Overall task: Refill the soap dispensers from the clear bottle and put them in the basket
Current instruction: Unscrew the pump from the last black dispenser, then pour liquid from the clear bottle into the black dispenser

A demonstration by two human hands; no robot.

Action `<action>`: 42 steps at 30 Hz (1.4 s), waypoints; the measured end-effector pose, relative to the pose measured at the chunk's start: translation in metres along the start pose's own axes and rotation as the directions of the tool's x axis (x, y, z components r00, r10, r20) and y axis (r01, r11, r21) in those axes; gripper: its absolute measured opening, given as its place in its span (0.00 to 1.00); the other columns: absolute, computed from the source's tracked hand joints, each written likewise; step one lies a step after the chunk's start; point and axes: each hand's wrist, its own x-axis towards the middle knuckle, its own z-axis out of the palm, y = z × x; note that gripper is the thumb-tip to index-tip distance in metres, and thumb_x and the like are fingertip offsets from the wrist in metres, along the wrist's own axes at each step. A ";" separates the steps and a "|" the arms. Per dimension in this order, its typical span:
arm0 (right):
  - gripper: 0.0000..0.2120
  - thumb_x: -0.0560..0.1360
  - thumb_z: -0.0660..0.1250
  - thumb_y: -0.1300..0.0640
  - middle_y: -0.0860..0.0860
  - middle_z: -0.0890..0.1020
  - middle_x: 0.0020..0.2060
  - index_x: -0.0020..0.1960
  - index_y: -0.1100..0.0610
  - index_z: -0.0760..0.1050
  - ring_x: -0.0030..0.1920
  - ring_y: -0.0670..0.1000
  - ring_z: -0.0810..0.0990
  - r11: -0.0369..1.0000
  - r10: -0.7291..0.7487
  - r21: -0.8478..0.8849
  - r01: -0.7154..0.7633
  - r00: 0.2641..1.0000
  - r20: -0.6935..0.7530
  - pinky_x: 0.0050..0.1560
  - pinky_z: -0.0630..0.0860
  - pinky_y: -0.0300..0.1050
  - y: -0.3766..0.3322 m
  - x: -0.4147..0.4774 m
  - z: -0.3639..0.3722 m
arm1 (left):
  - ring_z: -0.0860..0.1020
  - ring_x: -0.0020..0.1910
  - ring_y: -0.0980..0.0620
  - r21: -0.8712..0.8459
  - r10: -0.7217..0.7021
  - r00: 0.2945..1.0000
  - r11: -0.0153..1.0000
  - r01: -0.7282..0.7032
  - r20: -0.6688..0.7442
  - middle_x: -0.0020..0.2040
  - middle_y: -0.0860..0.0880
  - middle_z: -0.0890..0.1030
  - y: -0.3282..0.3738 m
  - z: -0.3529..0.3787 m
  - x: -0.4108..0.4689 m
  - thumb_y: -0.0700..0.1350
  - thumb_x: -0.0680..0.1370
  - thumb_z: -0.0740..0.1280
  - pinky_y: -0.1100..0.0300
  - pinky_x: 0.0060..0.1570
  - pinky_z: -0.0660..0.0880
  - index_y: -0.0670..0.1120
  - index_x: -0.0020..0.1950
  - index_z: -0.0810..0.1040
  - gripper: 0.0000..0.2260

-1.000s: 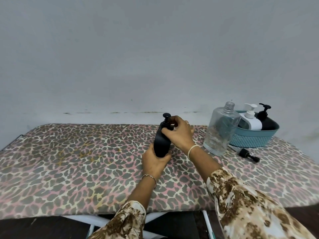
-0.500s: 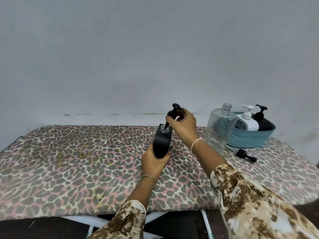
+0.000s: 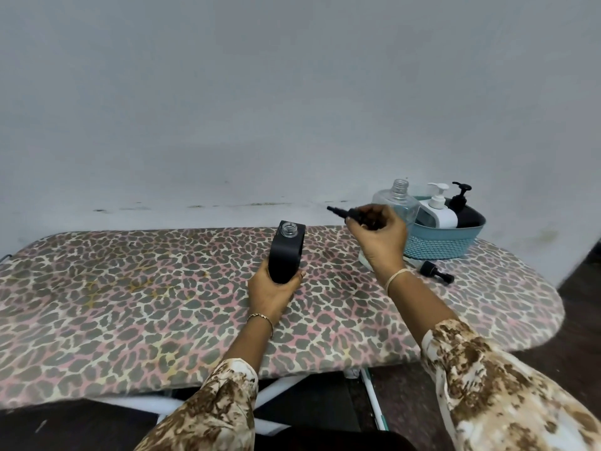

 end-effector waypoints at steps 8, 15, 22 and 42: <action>0.13 0.67 0.77 0.60 0.47 0.83 0.44 0.48 0.51 0.79 0.46 0.47 0.80 0.804 0.010 -0.592 0.058 0.994 0.112 0.50 0.80 0.43 0.048 -0.025 -0.017 | 0.78 0.51 0.51 0.041 0.017 1.000 0.999 -0.016 -0.014 0.49 0.53 0.77 0.002 0.000 -0.003 0.45 0.67 0.79 0.50 0.58 0.77 0.46 0.60 0.76 0.24; 0.16 0.70 0.75 0.58 0.50 0.82 0.48 0.55 0.53 0.75 0.48 0.52 0.80 0.609 0.021 -0.775 0.169 0.973 0.228 0.47 0.80 0.50 0.062 -0.036 -0.014 | 0.76 0.49 0.54 0.054 0.041 0.999 0.998 -0.040 -0.019 0.49 0.54 0.77 0.005 -0.001 -0.005 0.45 0.68 0.78 0.61 0.52 0.74 0.44 0.61 0.76 0.24; 0.16 0.72 0.69 0.46 0.49 0.80 0.53 0.57 0.53 0.76 0.55 0.51 0.77 0.541 -0.062 -0.804 0.247 0.965 0.254 0.55 0.75 0.47 0.071 -0.040 -0.018 | 0.76 0.49 0.53 0.064 0.031 0.999 0.997 -0.031 -0.014 0.50 0.53 0.78 0.004 -0.001 -0.005 0.45 0.67 0.78 0.58 0.55 0.76 0.45 0.61 0.76 0.24; 0.47 0.65 0.79 0.50 0.57 0.67 0.70 0.74 0.58 0.56 0.70 0.58 0.68 0.910 0.055 -0.396 -0.121 0.983 -0.175 0.70 0.66 0.57 0.050 0.034 -0.032 | 0.81 0.51 0.47 0.088 0.009 0.999 0.996 -0.005 -0.047 0.51 0.49 0.81 0.004 0.002 -0.002 0.47 0.66 0.79 0.48 0.54 0.79 0.46 0.60 0.76 0.25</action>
